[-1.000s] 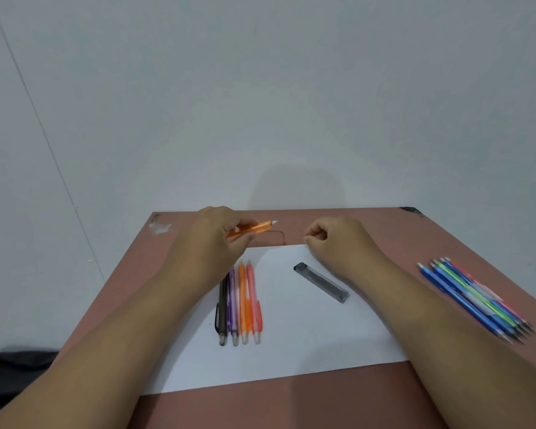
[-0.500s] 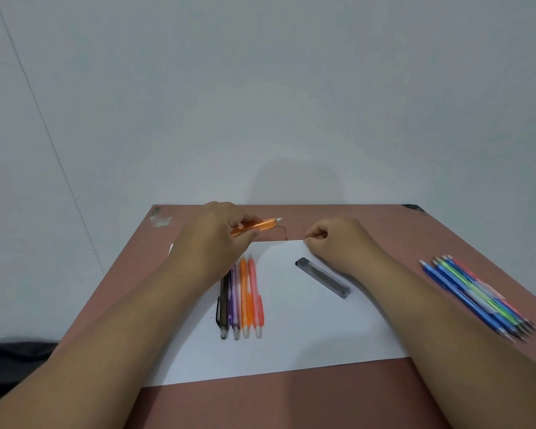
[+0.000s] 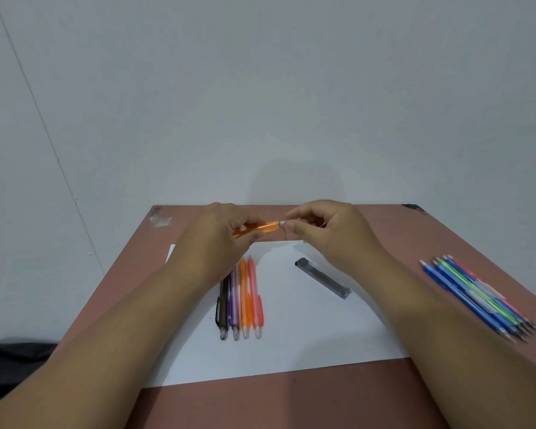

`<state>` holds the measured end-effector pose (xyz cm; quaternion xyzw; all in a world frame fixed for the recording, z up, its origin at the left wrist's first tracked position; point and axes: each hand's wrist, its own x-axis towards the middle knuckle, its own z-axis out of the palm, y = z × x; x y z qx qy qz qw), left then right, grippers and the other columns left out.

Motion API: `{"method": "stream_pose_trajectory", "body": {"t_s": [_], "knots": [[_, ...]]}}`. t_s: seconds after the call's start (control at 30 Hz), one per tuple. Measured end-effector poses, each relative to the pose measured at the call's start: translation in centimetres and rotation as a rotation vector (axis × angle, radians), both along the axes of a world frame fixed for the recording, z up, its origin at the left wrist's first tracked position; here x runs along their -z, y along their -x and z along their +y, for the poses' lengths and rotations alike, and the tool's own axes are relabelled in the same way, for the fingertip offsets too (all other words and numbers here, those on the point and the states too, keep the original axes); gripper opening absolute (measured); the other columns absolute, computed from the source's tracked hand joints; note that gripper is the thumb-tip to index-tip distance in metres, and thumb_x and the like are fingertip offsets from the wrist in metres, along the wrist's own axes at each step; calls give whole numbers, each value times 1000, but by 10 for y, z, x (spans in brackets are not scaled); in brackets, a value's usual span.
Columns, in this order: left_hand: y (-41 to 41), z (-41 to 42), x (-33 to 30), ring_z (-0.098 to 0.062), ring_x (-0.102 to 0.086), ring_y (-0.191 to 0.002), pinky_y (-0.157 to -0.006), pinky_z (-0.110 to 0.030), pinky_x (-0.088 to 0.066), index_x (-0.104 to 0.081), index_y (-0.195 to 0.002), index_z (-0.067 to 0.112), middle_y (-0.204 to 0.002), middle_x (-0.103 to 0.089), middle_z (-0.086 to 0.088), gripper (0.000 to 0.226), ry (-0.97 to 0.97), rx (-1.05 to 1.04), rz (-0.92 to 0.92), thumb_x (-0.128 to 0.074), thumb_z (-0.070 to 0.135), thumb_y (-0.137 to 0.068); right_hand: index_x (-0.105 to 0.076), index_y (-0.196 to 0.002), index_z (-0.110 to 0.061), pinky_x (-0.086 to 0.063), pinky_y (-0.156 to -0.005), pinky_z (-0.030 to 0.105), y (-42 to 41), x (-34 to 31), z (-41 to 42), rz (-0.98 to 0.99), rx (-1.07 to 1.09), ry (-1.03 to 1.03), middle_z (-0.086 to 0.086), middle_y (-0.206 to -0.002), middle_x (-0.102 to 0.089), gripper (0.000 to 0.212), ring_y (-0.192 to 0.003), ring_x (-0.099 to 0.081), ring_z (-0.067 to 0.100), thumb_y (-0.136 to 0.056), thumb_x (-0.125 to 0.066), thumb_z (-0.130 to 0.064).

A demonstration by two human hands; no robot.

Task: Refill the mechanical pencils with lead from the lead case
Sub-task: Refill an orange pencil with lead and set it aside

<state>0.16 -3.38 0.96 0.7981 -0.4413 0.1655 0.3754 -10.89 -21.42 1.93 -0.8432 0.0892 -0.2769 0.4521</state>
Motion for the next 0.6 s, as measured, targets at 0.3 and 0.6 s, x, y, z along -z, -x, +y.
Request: {"method": "stream_pose_trajectory", "body": {"t_s": [0.3, 0.6], "knots": [[-4, -2, 3, -6, -55, -84, -71, -28, -46, -78, -103, 31, -84, -64, 20, 15, -18, 35, -26, -75, 26, -89, -74, -78, -28, -38, -56, 9, -2, 0, -3, 58, 19, 78, -11, -64, -59, 17, -58, -46, 1, -92, -73, -19], [-8, -1, 4, -3, -56, -88, -73, -20, -44, -77, -106, 32, -94, -69, 17, 18, -48, 14, 11, -72, 25, -91, -76, -77, -25, -41, -57, 16, 4, -4, -31, 261, 126, 161, -18, -70, -68, 13, -61, -55, 0, -90, -74, -26]]}}
